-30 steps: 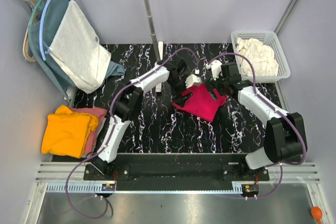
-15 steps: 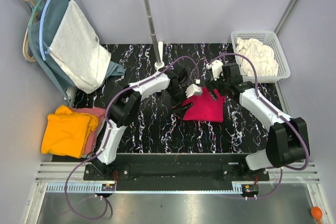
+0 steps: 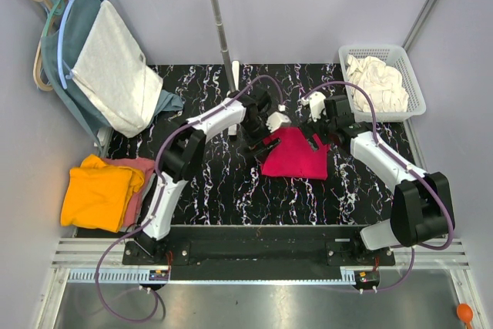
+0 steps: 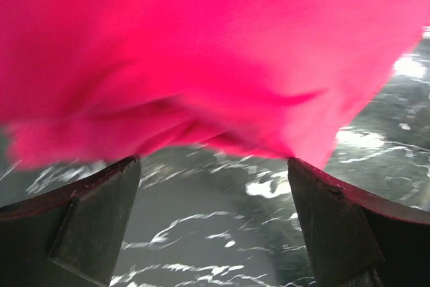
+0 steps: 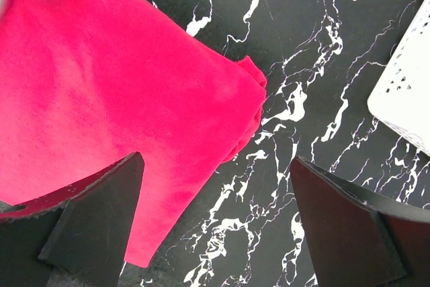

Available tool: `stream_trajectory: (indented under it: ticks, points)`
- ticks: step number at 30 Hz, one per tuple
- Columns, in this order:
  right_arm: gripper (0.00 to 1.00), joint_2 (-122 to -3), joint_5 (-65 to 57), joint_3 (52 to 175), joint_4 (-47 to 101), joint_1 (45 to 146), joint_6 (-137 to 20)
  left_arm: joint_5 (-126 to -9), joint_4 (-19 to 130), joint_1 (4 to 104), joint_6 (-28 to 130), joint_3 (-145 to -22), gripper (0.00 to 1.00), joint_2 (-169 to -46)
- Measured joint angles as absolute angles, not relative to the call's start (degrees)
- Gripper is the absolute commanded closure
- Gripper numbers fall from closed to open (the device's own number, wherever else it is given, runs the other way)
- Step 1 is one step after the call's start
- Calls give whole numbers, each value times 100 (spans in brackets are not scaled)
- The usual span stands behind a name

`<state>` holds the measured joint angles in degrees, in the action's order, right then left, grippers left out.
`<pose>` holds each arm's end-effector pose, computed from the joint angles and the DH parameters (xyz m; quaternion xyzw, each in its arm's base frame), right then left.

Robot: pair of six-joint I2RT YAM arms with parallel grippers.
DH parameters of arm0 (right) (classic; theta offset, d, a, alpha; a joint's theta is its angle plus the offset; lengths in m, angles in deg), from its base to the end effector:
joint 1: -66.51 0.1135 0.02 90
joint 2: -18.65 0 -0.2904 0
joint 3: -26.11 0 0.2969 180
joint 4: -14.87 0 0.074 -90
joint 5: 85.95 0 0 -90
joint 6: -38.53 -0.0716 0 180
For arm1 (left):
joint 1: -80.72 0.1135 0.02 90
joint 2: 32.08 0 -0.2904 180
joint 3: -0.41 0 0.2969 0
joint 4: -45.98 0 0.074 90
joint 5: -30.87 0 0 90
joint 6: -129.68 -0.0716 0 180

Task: Fold and stack the t-shirts
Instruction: Fold the tshirt

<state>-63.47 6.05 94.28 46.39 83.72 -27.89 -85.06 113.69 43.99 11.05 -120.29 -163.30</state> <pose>0.3546 0.1072 0.2258 -0.3163 0.8696 -0.0372 0.3774 0.4073 -0.3430 0.1422 0.5428 0.8035 -0.2297 0.0839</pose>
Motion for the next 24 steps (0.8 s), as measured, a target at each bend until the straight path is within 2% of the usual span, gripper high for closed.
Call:
stream_trajectory:
  ticks: [9, 17, 24]
  points:
    - [0, -6393, 598, 9404, 4637, 8383, -2794, -8135, 11299, 4679, 1280, -12241, 1, -16328]
    - [0, -6393, 596, 9382, 4632, 8409, -2794, -8316, 11295, 4673, 1285, -13100, 1, -16431]
    - [0, -6393, 592, 9285, 4630, 8409, -2794, -8423, 11251, 4666, 1324, -13331, 1, -16730]
